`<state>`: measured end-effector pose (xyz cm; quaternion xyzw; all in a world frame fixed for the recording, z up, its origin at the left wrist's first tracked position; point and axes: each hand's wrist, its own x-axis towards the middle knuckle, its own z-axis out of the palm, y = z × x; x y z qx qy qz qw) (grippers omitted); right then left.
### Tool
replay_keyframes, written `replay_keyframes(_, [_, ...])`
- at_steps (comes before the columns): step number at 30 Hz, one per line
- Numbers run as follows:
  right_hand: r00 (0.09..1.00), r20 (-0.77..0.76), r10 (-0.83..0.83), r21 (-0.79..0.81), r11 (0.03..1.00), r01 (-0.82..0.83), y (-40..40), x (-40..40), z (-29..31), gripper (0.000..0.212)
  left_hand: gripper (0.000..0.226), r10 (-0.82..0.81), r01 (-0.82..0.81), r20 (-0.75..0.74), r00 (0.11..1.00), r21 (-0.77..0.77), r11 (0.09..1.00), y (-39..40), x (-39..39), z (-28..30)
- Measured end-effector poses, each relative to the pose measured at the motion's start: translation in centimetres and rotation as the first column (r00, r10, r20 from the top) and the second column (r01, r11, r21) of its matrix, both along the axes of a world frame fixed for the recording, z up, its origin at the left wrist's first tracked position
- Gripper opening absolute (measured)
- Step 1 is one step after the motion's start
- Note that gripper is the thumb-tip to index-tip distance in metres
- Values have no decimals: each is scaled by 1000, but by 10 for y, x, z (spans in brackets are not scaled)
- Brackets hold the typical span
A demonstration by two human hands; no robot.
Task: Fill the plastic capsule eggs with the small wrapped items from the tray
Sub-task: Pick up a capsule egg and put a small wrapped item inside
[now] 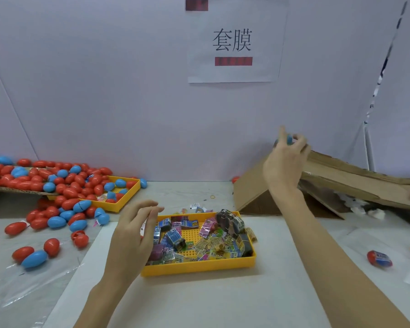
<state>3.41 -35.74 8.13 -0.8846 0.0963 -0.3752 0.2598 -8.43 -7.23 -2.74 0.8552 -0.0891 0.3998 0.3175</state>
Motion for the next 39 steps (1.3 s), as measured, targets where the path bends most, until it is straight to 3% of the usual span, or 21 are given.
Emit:
replay_keyframes(2, [986, -167, -25, -67, 998, 13, 5, -3, -5, 71, 30, -8, 8, -21, 1000, 11, 1000, 0, 1, 0])
replay_keyframes(3, [983, -182, 0, -94, 995, -18, 11, -8, -13, 70, 30, -14, 14, -33, 999, 13, 1000, 0, 1, 0])
replay_keyframes(6, [972, -117, 202, -126, 968, -217, 39, -36, -48, 57, 31, -11, 11, -108, 994, 6, 1000, 1, 4, -2])
replay_keyframes(10, [867, -110, 486, 5, 873, -488, 68, -69, -90, 34, 24, 43, -51, -224, 974, -27, 998, 4, 9, -9])
replay_keyframes(15, [761, -203, 617, -52, 769, -637, 84, -85, -114, 22, 27, 81, -211, -391, 917, -302, 930, 17, 22, -18])
replay_keyframes(17, [724, -221, 653, -73, 730, -680, 88, -88, -117, 19, 28, 153, -293, -393, 907, -326, 899, 33, 34, -17])
replay_keyframes(21, [674, -263, 691, -107, 673, -732, 94, -89, -121, 21, 27, 380, -448, -346, 858, -140, 883, 73, 72, -10])
replay_keyframes(25, [641, -290, 711, -106, 642, -760, 96, -89, -123, 23, 28, 584, -570, -349, 733, 154, 807, 123, 117, 6])
replay_keyframes(28, [634, -291, 716, -114, 632, -766, 94, -86, -123, 24, 30, 613, -480, -452, 649, 382, 790, 158, 141, 11])
replay_keyframes(31, [638, -287, 715, -105, 638, -763, 93, -84, -122, 23, 36, 591, -326, -528, 610, 513, 794, 174, 160, 9])
replay_keyframes(36, [655, -279, 702, -119, 652, -749, 91, -80, -124, 20, 43, 635, -275, -632, 445, 578, 768, 186, 179, -1])
replay_keyframes(39, [659, -268, 703, -119, 655, -746, 91, -79, -127, 18, 33, 645, -280, -596, 478, 593, 755, 185, 179, -2])
